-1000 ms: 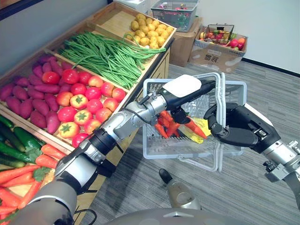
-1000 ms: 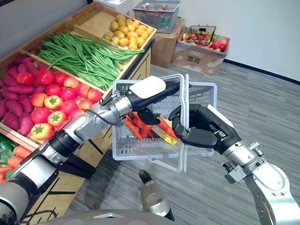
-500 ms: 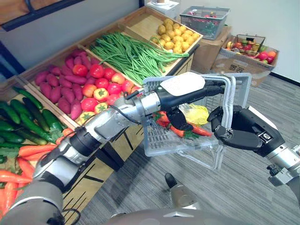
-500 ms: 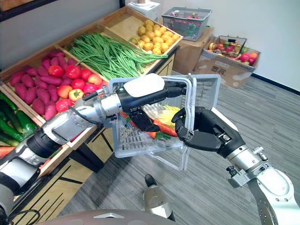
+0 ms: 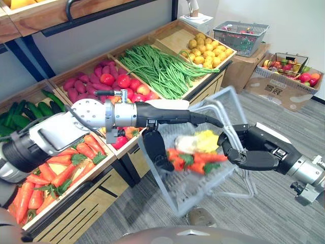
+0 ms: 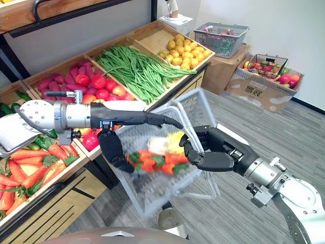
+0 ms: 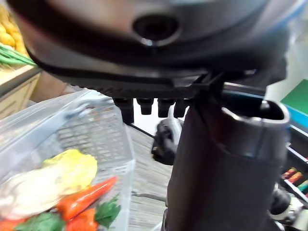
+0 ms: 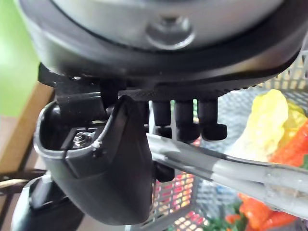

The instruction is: Pick vegetable in the basket

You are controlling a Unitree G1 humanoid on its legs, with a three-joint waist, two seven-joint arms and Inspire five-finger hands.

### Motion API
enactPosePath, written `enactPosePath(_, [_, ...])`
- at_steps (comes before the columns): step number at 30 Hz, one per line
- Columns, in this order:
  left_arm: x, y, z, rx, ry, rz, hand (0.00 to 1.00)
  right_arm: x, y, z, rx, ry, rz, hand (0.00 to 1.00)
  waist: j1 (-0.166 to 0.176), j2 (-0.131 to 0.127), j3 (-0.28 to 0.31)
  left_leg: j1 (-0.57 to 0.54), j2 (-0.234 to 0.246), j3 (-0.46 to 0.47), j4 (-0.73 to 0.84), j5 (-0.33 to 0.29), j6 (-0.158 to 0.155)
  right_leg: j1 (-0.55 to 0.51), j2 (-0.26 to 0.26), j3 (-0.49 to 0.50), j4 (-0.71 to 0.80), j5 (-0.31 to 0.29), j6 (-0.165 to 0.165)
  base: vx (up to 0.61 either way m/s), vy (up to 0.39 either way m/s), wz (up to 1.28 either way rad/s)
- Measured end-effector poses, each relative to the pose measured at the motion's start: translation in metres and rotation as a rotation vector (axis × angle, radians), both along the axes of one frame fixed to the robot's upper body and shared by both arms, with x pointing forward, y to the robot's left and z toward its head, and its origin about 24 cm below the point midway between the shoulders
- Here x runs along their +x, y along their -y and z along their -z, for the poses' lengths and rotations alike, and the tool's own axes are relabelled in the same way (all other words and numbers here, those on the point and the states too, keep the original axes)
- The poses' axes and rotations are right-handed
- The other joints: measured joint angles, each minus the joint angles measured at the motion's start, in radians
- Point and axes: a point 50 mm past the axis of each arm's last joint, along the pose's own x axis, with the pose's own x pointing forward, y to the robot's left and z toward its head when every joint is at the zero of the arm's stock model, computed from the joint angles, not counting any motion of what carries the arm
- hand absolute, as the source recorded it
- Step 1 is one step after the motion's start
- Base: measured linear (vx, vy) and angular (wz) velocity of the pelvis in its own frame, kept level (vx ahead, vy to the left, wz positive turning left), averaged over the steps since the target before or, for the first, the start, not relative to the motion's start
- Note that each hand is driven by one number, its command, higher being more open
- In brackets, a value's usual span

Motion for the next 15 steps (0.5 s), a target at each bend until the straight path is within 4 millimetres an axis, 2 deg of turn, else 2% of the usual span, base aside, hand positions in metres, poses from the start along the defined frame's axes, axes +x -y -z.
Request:
enactPosePath(3, [-0.015, 0.006, -0.009, -0.066, -0.064, 0.096, 1.00, 0.001, 0.004, 0.010, -0.038, -0.081, 0.000, 0.00, 0.004, 0.000, -0.002, 0.006, -0.014, -0.008, -0.021, 0.010, 0.001, 0.009, -0.009, -0.010, -0.005, 0.000, 0.000, 0.03, 0.047, 0.13])
enactPosePath(5, [-0.021, 0.003, -0.010, -0.092, -0.092, 0.109, 1.00, 0.001, 0.008, 0.015, -0.049, -0.116, 0.009, 0.00, 0.000, 0.003, -0.005, 0.006, -0.025, -0.015, -0.037, 0.019, 0.003, 0.015, -0.017, -0.021, -0.014, 0.000, 0.000, 0.01, 0.040, 0.14])
enactPosePath(11, [-0.014, -0.030, 0.003, -0.164, -0.150, -0.070, 1.00, 0.000, 0.010, 0.018, -0.043, -0.127, 0.031, 0.00, -0.007, -0.010, -0.031, 0.010, -0.055, -0.050, -0.105, 0.060, -0.002, 0.030, -0.034, -0.063, -0.034, 0.000, -0.001, -0.01, 0.015, 0.18])
enactPosePath(15, [-0.007, -0.050, 0.003, -0.246, -0.158, -0.196, 1.00, -0.007, 0.008, 0.028, 0.023, -0.147, 0.068, 0.00, 0.019, -0.024, -0.052, 0.007, -0.072, -0.088, -0.154, 0.098, 0.001, 0.040, -0.041, -0.104, -0.040, -0.005, -0.008, 0.00, -0.013, 0.32])
